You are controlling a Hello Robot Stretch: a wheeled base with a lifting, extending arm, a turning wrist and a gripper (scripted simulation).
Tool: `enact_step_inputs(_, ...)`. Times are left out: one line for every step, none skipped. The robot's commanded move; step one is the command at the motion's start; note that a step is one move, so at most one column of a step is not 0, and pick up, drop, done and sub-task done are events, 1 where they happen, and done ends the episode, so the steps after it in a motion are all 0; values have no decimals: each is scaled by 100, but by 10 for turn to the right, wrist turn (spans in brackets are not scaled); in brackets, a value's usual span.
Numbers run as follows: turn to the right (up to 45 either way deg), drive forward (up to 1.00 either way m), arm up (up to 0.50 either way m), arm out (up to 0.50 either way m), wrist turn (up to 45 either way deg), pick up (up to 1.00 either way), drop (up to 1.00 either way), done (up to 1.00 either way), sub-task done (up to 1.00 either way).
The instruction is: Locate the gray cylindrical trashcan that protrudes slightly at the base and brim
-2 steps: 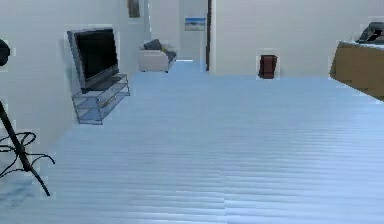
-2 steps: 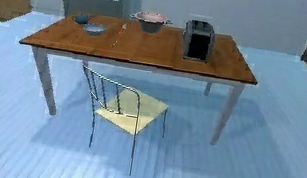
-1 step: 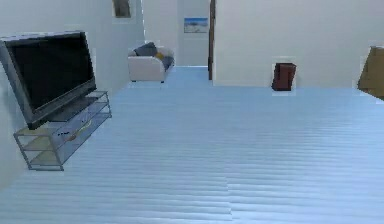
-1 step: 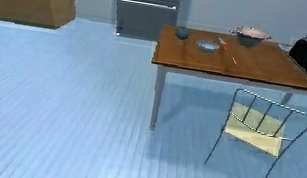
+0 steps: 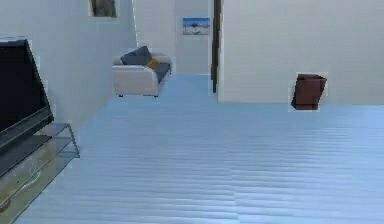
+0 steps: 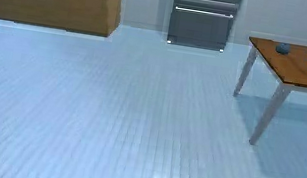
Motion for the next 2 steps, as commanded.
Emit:
enact_step_inputs(0, 100, 0, 0, 0, 0, 0, 0, 0)
enact_step_inputs(0, 100, 0, 0, 0, 0, 0, 0, 0)
